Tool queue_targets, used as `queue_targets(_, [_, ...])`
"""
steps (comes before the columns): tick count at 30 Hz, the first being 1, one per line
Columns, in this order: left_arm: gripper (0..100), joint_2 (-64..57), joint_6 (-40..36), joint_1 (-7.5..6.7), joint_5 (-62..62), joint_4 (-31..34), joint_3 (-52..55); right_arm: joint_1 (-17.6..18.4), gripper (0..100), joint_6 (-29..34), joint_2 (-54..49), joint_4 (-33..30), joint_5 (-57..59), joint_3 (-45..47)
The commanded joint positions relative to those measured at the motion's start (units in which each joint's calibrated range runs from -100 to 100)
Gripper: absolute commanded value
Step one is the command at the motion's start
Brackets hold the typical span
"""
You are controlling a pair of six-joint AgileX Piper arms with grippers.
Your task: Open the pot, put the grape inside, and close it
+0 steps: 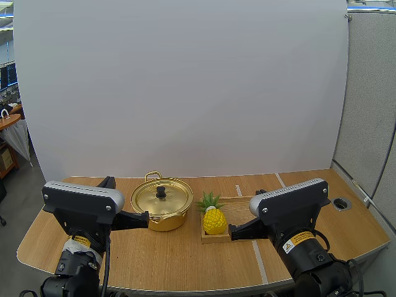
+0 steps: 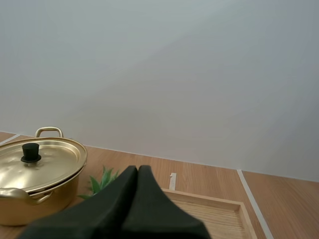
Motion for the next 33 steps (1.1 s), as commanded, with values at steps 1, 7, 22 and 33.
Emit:
queue_targets(1, [0, -0.84, -0.96, 0.35, 1.93, -1.53, 0.36, -0.22, 0, -0.29, -0.37, 1.11, 3.15, 0.05])
queue_targets(7, [0, -0.84, -0.96, 0.44, 12.23, -2.04, 0.36, -0.4, 0, -0.29, -0.37, 1.85, 18.7, 0.05])
queue_targets(22, [0, -0.84, -24.69, 2.2, 25.99, 17.63, 0.36, -0.56, 0, -0.29, -0.37, 1.85, 26.04, 0.05])
queue_targets(33, [0, -0.84, -31.67, 1.59, 30.85, 27.72, 0.36, -1.41, 0, -0.29, -0.37, 1.85, 26.04, 0.05])
